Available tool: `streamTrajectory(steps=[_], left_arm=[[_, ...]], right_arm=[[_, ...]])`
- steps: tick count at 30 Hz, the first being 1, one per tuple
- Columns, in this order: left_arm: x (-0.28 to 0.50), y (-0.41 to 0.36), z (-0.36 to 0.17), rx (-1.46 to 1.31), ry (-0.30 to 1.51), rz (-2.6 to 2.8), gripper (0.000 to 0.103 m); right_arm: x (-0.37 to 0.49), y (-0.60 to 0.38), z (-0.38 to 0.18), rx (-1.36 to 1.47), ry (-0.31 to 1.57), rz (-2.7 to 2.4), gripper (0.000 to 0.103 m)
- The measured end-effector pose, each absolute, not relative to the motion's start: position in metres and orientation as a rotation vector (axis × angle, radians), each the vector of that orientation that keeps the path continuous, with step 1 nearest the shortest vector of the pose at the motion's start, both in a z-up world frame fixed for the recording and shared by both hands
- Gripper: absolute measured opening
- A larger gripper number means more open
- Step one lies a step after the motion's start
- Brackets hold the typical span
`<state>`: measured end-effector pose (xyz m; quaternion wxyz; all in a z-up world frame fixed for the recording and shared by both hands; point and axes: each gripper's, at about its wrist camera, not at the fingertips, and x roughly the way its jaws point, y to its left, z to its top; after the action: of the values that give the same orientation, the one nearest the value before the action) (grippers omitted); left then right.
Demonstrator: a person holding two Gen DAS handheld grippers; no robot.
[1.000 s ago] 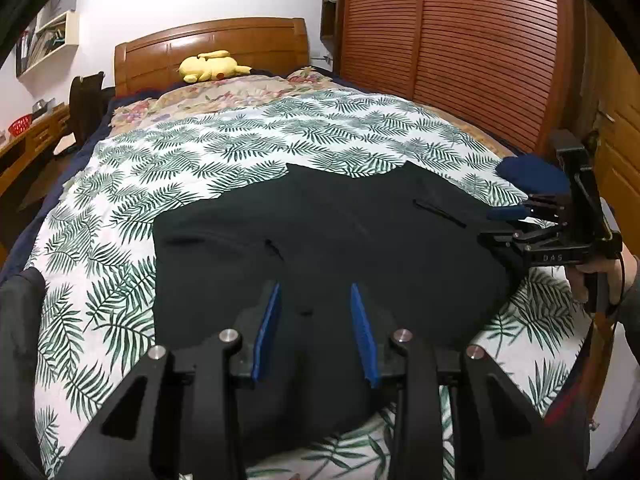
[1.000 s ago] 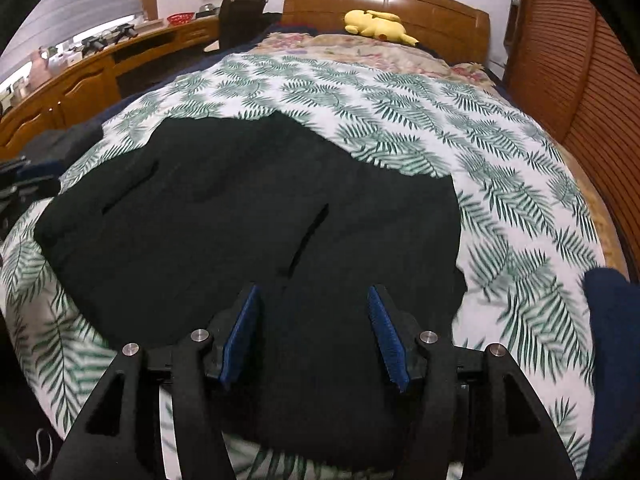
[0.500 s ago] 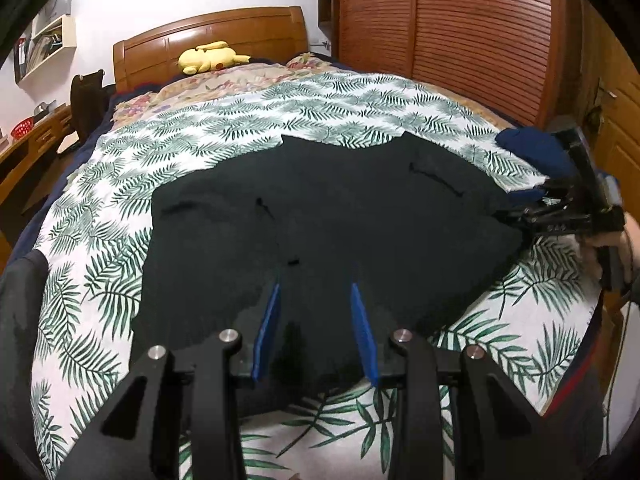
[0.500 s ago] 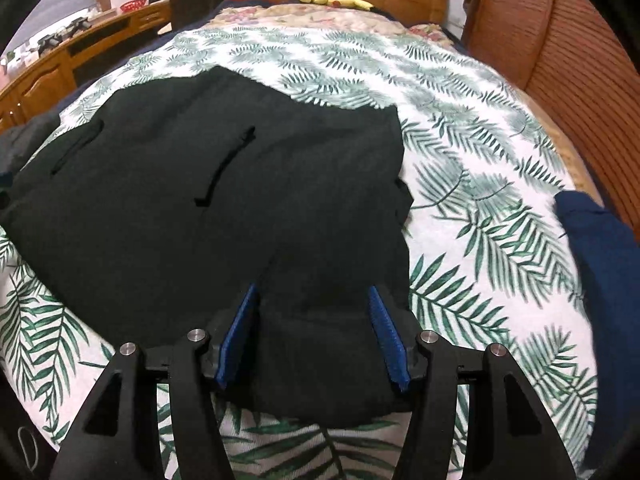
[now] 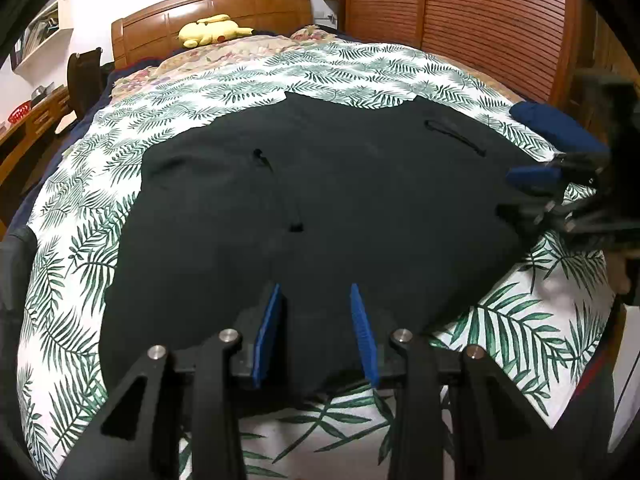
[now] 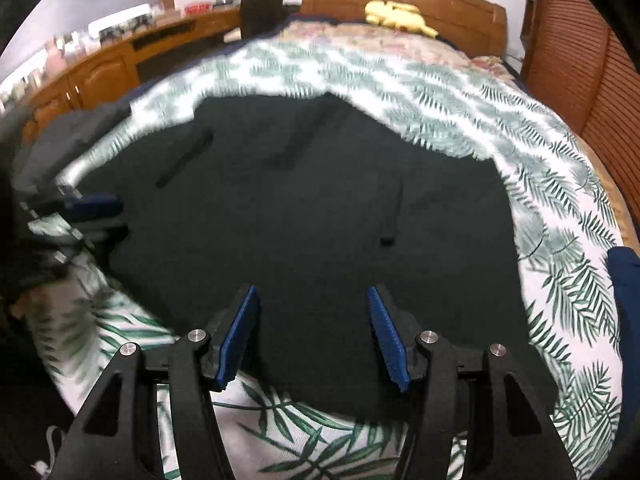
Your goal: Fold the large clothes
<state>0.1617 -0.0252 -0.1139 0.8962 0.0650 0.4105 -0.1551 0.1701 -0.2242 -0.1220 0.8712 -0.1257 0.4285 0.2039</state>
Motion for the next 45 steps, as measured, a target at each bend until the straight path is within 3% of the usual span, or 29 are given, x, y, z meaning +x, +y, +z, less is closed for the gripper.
streamTrajectory(steps=[8, 19, 34, 45], left_arm=[[0.165, -0.028, -0.121, 0.147, 0.863, -0.321, 0.034], [0.167, -0.032, -0.12, 0.158, 0.859, -0.315, 0.034], [0.166, -0.061, -0.105, 0.171, 0.811, -0.38, 0.034], [0.174, -0.111, -0.104, 0.201, 0.807, -0.451, 0.034]], right_arm=[[0.163, -0.239, -0.112, -0.267, 0.897, 0.379, 0.06], [0.153, -0.33, -0.08, -0.146, 0.841, 0.213, 0.062], [0.156, -0.354, -0.13, -0.087, 0.928, 0.167, 0.074], [0.16, -0.361, -0.141, -0.022, 0.927, 0.202, 0.075]])
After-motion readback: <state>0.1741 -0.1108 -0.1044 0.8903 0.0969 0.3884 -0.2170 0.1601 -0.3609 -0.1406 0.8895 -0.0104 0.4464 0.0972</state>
